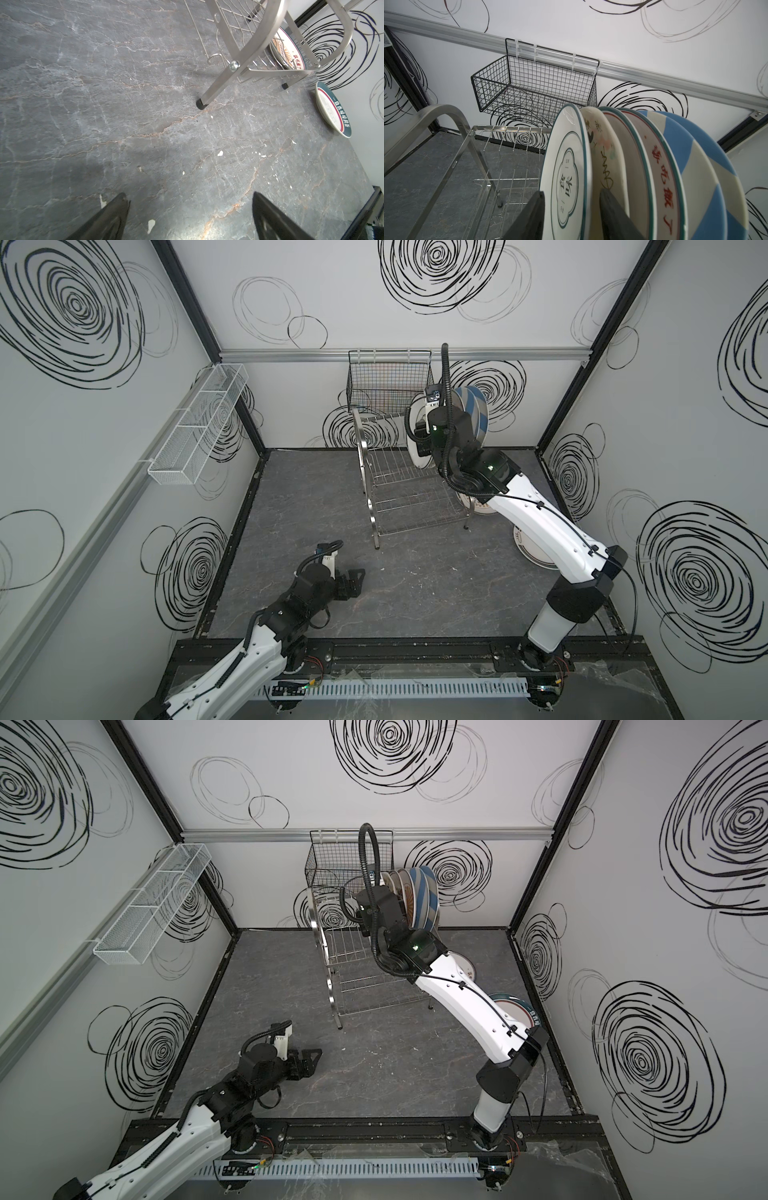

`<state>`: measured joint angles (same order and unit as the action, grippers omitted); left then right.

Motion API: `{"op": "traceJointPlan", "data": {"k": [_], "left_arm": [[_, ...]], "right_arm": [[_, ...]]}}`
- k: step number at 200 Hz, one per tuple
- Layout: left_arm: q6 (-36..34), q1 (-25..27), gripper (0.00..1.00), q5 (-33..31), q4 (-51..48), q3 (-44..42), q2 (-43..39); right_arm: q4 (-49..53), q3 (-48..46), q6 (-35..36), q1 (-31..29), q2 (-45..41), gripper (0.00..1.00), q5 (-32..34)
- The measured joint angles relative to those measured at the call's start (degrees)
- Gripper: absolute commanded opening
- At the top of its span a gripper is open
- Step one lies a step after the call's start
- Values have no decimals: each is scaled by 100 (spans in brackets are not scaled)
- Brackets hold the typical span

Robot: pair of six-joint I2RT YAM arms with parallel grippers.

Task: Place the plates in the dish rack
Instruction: 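Open the right gripper and lift it off the racked plate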

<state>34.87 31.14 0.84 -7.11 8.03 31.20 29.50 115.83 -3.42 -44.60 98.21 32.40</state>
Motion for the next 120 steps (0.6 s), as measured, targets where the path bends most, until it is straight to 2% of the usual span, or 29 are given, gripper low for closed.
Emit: {"op": "traceJointPlan", "data": {"k": [33, 120], "left_arm": [[0, 0, 96, 2, 0, 0, 0], [0, 0, 96, 2, 0, 0, 66]], "right_arm": [[2, 0, -46, 0, 7, 38, -59], [7, 9, -52, 0, 48, 37, 22]]}}
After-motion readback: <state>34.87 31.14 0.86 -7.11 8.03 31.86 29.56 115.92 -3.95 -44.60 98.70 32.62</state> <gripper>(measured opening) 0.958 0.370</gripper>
